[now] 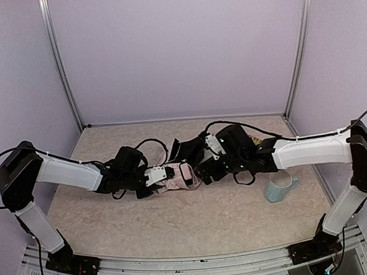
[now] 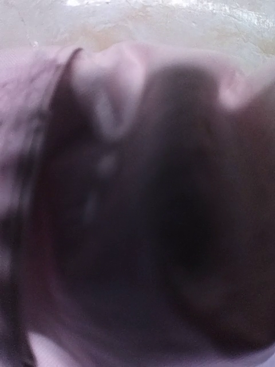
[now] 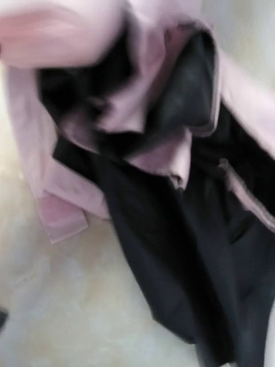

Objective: Put away the umbrella

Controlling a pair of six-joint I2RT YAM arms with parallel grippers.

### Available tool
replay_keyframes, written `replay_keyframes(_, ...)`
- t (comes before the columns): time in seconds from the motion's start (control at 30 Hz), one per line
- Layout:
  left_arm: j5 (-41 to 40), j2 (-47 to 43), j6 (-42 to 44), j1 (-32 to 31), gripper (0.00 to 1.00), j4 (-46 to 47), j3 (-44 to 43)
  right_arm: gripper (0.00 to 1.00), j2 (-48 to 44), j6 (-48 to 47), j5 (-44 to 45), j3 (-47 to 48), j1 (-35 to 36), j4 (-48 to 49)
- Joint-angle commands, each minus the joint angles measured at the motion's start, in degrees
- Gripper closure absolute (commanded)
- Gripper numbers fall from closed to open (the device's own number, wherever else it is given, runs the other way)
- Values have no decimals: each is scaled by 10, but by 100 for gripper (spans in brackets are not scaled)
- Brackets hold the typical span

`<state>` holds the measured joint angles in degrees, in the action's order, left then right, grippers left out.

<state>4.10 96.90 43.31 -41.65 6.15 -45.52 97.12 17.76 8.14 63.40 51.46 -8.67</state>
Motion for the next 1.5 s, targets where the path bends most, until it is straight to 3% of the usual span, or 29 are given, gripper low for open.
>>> replay_keyframes(0.0,3,-55,-60,6,100,13,-18,0,-117,-118,-130,-79,-32,117)
replay_keyframes(0.13,-50,-109,-61,-4,100,14,-25,0,-170,-184,-194,-107,-44,133)
replay_keyframes(0.27,-37,-163,-49,-8,100,3,-26,0,-194,-226,-282,-123,-46,169)
replay_keyframes(0.57,-75,-197,-6,-37,100,-18,-12,7,-192,-304,-358,-59,-45,126)
replay_keyframes(0.67,-95,-212,9,-53,100,13,2,5,-158,-275,-408,-7,-45,98)
replay_keyframes(0.8,-92,-232,20,-59,100,39,15,12,-104,-225,-426,60,-45,37)
replay_keyframes(1.07,-77,-232,35,-69,100,45,23,46,-41,-202,-467,101,-45,11)
replay_keyframes(1.23,-83,-228,39,-74,100,44,14,41,-23,-187,-468,109,-45,14)
replay_keyframes(1.37,-60,-233,55,-81,100,50,17,51,-15,-182,-468,108,-45,25)
replay_keyframes(1.47,-62,-237,58,-93,100,55,14,48,-4,-178,-471,119,-45,18)
